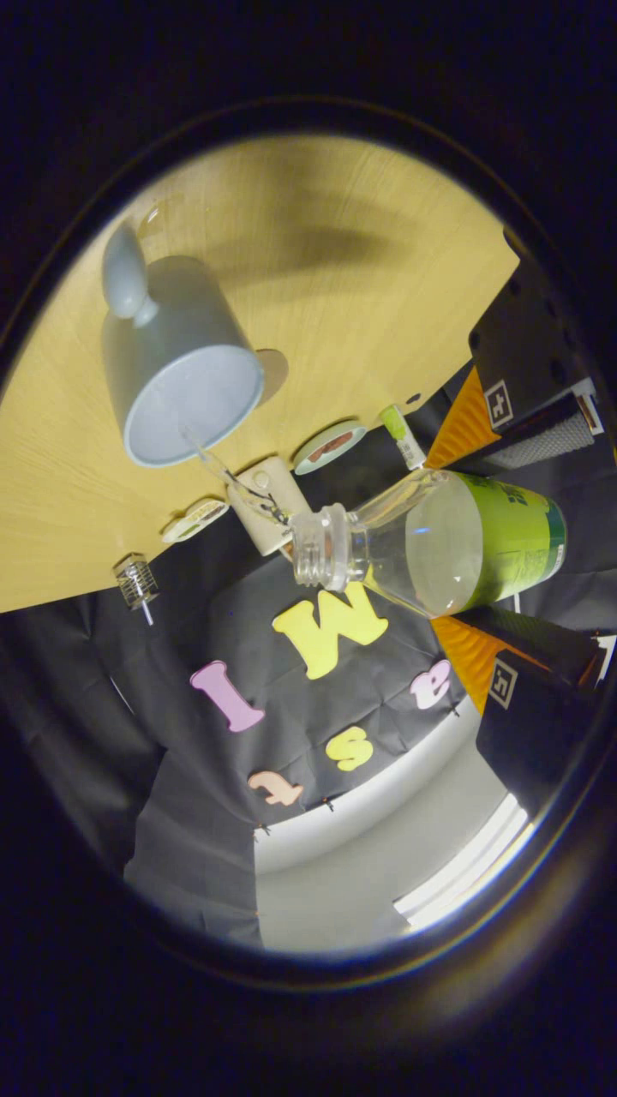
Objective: Take the bottle from table, then pour the juice into the cup, finally place the bottle on the coaster
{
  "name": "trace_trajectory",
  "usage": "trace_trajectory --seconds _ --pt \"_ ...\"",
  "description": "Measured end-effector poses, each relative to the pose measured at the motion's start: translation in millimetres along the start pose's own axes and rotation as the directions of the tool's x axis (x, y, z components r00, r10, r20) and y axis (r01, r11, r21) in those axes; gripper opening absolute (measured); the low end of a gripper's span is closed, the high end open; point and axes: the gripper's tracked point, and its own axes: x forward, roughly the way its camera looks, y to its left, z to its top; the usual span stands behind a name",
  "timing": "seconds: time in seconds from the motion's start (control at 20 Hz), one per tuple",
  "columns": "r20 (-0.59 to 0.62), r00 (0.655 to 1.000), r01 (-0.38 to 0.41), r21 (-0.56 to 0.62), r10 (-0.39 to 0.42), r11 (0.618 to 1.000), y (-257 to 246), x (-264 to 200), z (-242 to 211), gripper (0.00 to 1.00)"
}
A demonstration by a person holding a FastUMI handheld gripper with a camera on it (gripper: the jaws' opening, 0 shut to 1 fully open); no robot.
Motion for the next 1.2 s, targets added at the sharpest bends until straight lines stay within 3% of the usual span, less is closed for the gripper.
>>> trace_trajectory --seconds 0.75,1.2 --pt "-0.027 0.999 -0.021 0.204 0.027 0.979 44 -2 -9 0.82" --pt "-0.036 0.998 -0.045 0.259 0.057 0.965 52 -7 -5 0.82"
